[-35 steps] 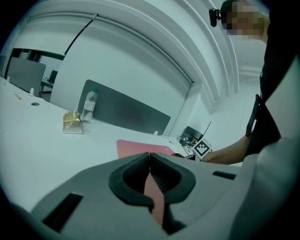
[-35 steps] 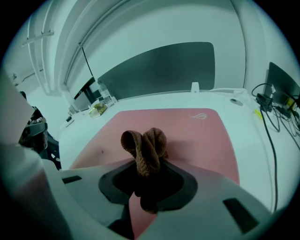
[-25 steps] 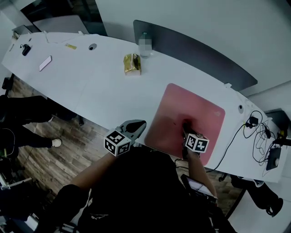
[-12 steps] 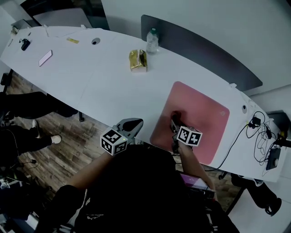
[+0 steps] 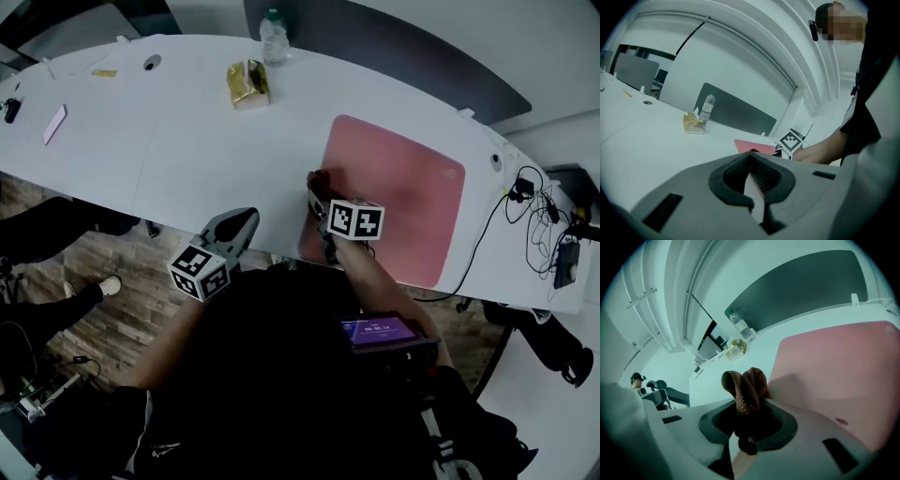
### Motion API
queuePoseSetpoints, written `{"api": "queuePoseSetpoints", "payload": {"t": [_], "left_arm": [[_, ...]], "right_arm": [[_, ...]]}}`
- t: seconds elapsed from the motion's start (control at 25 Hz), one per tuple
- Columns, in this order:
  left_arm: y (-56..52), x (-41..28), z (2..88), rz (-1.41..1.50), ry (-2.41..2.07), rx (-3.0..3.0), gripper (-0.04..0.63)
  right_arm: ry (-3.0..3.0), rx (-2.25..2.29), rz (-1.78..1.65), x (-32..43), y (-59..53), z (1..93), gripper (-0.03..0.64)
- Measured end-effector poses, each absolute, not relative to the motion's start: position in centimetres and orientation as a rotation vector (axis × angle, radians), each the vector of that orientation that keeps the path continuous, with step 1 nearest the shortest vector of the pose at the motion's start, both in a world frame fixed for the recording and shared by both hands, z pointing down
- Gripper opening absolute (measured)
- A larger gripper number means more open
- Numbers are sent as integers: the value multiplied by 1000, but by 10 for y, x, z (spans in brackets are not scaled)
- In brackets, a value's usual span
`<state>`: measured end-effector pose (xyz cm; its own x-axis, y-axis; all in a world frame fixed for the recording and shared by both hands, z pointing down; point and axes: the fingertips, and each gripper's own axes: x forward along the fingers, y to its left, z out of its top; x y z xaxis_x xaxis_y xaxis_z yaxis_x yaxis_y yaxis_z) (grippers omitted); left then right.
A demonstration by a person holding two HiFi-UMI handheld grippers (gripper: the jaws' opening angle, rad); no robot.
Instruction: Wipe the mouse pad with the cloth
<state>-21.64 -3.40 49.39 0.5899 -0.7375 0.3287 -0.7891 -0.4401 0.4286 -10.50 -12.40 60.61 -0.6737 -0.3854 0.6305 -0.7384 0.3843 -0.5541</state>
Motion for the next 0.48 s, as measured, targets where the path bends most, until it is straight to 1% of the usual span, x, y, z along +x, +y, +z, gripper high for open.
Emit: {"api": "queuePoseSetpoints", "payload": {"t": [0.28,0.48], "left_arm": [[-36,-202,502,136,-1152,2279,9],[-37,-196,505,138,-1130,2285,9]], "right_arm": [[-2250,921,1228,-122,-120,607,112],[-2305,861,1334,-136,-123,597,112]]}}
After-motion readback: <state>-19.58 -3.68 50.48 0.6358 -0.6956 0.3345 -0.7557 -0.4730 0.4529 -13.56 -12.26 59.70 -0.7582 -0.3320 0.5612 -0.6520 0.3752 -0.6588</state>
